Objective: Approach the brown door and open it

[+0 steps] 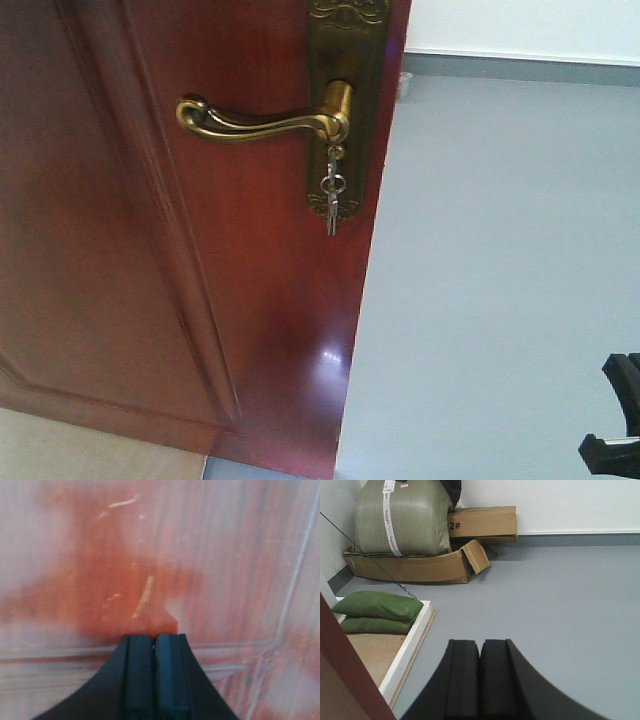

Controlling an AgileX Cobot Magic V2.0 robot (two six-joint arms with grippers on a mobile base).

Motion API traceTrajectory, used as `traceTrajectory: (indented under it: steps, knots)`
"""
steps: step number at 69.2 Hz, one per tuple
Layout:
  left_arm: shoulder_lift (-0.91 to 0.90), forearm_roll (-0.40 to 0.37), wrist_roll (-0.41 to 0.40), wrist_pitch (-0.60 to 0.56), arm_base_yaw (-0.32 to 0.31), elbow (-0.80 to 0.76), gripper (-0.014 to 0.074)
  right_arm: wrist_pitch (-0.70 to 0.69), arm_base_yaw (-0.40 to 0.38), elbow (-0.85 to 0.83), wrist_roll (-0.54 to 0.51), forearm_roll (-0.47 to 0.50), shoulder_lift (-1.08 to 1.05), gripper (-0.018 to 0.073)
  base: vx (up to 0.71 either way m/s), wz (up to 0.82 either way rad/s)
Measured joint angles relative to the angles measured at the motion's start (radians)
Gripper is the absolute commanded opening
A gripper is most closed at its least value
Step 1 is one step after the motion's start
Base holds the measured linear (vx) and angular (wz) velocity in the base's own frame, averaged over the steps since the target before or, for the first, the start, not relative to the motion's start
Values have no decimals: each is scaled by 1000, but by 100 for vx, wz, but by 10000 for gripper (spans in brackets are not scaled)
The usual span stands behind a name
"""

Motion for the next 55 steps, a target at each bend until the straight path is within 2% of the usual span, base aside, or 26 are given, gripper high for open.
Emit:
traceTrajectory:
  steps: [55]
  knots:
    - [0,3,3,-8,0,0,17,0,0,0,0,0,0,0,2,0]
